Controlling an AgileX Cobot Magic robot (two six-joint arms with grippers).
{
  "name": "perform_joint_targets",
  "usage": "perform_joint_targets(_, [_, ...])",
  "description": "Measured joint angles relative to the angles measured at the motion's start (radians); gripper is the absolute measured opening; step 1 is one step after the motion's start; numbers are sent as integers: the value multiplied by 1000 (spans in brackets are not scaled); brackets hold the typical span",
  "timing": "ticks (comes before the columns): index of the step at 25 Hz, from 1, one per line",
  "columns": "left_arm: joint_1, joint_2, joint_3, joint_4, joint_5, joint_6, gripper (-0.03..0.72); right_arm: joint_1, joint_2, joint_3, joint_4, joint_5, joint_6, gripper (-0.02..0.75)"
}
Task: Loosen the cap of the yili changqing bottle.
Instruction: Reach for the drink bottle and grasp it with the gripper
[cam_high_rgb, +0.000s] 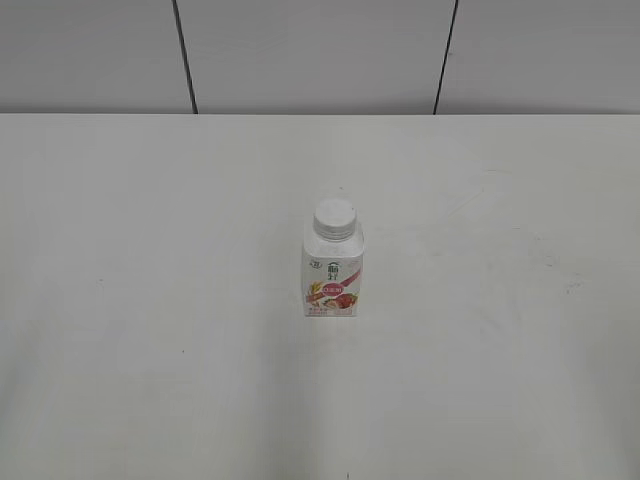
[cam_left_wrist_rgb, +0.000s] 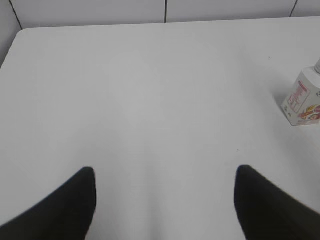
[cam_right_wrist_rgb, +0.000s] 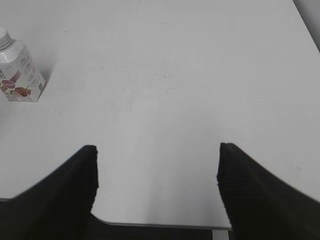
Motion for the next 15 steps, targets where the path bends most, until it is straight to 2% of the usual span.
perform_joint_targets(15, [0, 0, 0, 0, 0, 0, 523, 0, 0, 0, 0, 0, 0, 585])
